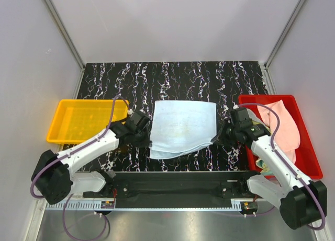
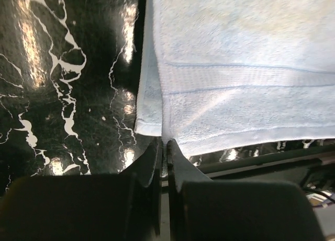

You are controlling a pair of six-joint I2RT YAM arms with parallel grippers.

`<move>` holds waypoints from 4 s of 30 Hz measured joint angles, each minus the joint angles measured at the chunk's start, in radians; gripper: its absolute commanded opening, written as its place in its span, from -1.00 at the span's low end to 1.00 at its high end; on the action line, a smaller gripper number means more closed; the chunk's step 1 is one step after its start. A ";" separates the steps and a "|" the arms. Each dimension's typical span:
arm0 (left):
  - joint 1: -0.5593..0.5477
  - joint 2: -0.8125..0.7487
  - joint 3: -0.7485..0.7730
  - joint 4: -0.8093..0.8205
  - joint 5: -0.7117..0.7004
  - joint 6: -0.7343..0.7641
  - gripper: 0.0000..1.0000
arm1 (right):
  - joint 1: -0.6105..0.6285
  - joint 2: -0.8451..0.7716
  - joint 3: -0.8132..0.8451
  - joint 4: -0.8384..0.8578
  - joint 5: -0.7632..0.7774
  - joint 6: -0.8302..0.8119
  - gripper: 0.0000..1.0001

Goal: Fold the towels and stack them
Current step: Fold the towel

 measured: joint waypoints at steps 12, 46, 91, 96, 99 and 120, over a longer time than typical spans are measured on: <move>0.086 0.064 0.080 0.071 0.121 0.093 -1.00 | 0.002 0.090 0.142 0.042 0.060 -0.021 -1.00; -0.014 0.051 -0.135 0.143 0.081 0.019 0.08 | 0.005 -0.053 -0.046 0.023 0.024 0.004 -1.00; 0.135 0.121 0.333 -0.092 0.056 0.126 -1.00 | 0.007 0.086 0.226 0.015 0.095 -0.009 -1.00; 0.184 0.140 0.531 -0.142 0.064 0.171 -1.00 | 0.007 0.122 0.420 0.021 0.112 -0.055 -1.00; 0.180 0.117 0.542 -0.159 0.094 0.174 -1.00 | 0.007 0.111 0.460 -0.008 0.089 -0.089 -1.00; 0.348 0.440 1.078 -0.300 0.227 0.242 -1.00 | 0.000 0.466 0.934 -0.080 0.152 -0.222 -1.00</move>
